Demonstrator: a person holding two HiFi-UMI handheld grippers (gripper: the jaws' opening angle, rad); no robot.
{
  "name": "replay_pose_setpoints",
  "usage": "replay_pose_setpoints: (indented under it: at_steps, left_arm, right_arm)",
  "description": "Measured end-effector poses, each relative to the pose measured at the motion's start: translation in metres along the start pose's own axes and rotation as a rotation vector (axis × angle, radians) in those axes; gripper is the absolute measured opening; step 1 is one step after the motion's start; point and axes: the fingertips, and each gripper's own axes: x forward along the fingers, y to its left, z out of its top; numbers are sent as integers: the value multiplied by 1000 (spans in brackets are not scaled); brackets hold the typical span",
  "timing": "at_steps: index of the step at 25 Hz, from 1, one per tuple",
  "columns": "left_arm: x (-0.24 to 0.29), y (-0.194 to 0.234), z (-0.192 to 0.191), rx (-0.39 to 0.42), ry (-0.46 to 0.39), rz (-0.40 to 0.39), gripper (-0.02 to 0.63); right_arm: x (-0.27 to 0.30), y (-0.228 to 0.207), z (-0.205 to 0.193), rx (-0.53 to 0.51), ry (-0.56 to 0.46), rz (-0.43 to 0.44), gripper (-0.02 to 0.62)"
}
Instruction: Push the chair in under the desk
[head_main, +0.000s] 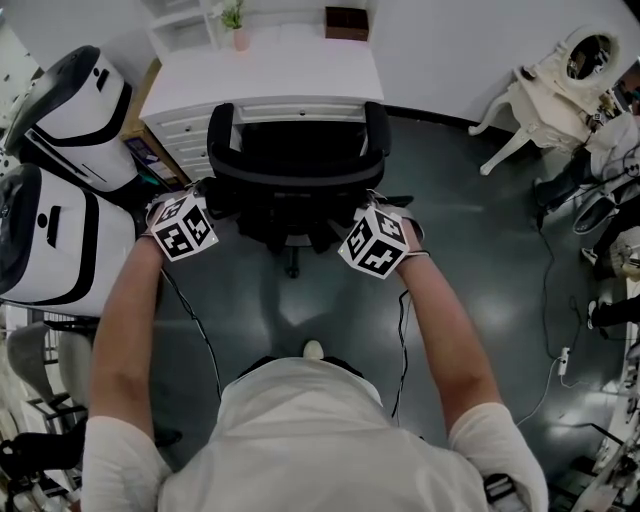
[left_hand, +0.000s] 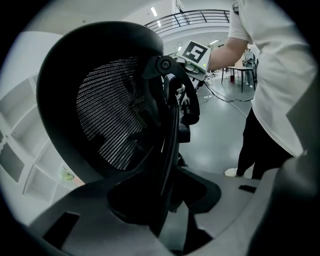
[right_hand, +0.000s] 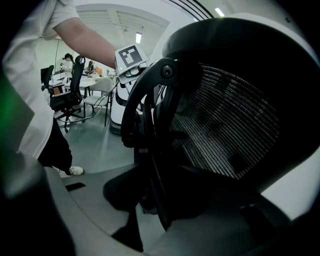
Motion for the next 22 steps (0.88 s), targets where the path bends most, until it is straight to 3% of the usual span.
replay_pose_setpoints:
  at_steps: [12, 17, 22]
  left_arm:
    - [3, 0, -1, -46, 54, 41, 179]
    - [-2, 2, -3, -143, 81, 132, 201]
    - [-25, 7, 3, -238, 33, 301, 196]
  right_arm:
    - [0, 2, -2, -28, -23, -42, 138]
    - [-1, 4, 0, -52, -53, -89, 137]
    - [-8, 3, 1, -92, -95, -172, 138]
